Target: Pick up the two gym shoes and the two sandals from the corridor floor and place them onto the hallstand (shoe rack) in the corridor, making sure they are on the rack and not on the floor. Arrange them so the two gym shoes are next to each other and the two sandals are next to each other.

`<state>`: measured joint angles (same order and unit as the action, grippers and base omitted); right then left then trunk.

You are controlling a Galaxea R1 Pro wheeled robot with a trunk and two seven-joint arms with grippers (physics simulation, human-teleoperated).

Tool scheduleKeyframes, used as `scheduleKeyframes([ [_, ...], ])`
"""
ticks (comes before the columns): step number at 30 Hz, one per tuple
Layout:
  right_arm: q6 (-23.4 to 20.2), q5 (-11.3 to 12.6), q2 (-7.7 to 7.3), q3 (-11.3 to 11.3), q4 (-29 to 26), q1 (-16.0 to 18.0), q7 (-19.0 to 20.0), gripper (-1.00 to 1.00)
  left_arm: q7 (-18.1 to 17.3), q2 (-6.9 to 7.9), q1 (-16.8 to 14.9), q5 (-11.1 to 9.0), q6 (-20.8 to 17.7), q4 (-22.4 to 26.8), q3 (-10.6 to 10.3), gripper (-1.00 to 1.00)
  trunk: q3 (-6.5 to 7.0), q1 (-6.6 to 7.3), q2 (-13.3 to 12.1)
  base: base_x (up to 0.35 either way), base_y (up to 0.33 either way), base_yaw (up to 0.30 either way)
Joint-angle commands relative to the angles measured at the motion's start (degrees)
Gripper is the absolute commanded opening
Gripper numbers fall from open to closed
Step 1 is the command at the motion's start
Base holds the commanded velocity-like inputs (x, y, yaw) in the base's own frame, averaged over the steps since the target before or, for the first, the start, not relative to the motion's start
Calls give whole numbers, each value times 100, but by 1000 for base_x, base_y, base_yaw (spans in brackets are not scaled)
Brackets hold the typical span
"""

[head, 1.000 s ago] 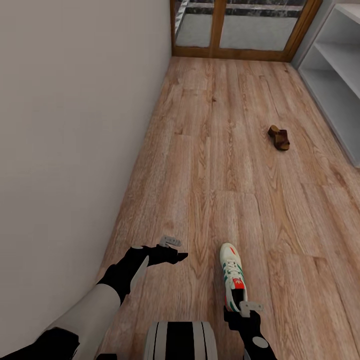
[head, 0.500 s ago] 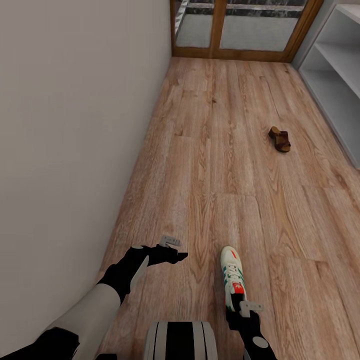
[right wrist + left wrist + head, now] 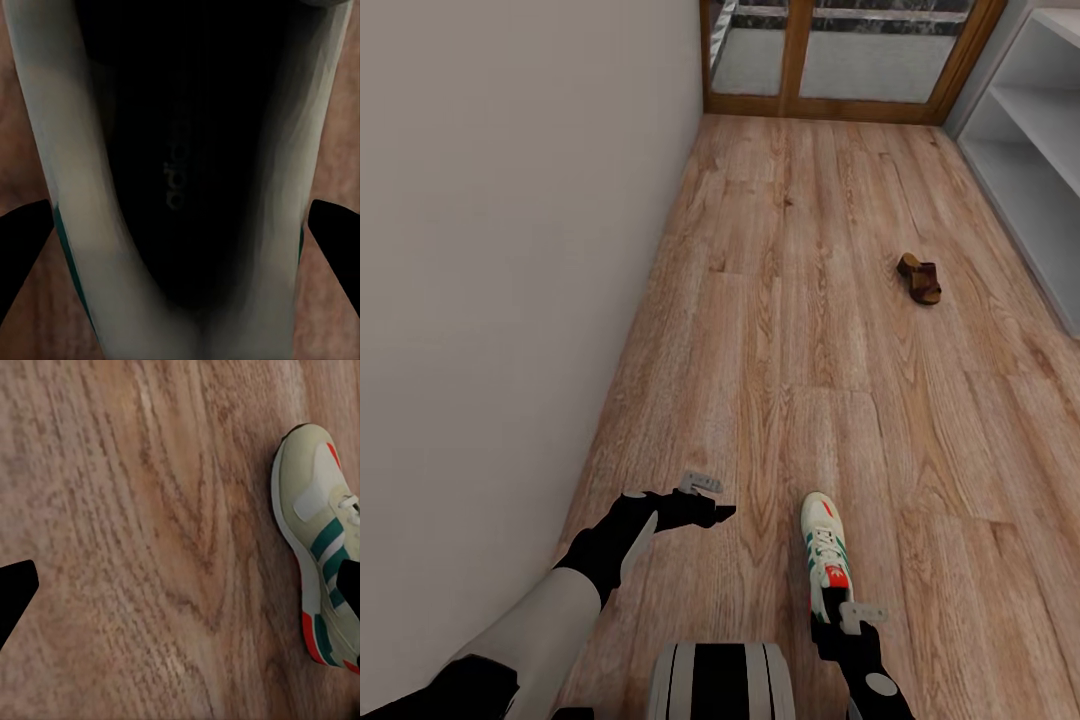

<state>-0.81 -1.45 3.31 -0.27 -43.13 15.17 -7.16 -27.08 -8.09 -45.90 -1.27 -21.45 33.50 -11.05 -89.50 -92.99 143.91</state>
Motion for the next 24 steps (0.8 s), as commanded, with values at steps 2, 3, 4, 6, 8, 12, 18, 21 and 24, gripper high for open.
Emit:
scheduleKeyframes([
  [2, -7, -4, 3, 1, -3, 0, -13, -100, -8, 1, -4, -13, -43, 8, 7, 100, -3, 1, 1, 0, 0, 0],
  [3, -7, -4, 3, 1, -3, -1, -13, -100, -8, 1, -5, -13, -43, 8, 9, 100, -3, 1, 1, 0, 0, 0],
  [4, -7, -4, 3, 1, -3, -1, -13, -100, -8, 2, -6, -13, -43, 8, 11, 100, -3, 1, 1, 0, 0, 0],
  [6, -7, -4, 3, 1, -3, -2, -13, -100, -8, 5, -7, -13, -43, 10, 14, 100, -3, 1, 1, 0, 0, 0],
  [8, 17, -6, -12, 9, -3, 0, 4, -100, -10, 37, 1, -13, -43, 16, 24, 100, 19, 3, 0, 0, 0, 0],
  [12, 18, -11, -14, 10, -4, 2, 4, -100, -10, 43, 2, -13, -43, 11, 24, 100, 108, 14, -6, 0, 0, 0],
  [18, 25, -13, -41, 10, -10, 0, 0, -100, -8, 62, 24, -8, -37, 8, 28, 100, 241, 29, -14, 0, 0, 0],
  [21, 26, -13, -76, 7, -23, -2, -4, -100, -8, 81, 37, -11, -31, 8, 31, 100, 307, 37, -18, 0, 0, 0],
  [24, 32, -7, -120, 3, -49, 0, -11, -100, -8, 122, 50, -11, -15, 8, 32, 100, 374, 44, -22, 0, 0, 0],
])
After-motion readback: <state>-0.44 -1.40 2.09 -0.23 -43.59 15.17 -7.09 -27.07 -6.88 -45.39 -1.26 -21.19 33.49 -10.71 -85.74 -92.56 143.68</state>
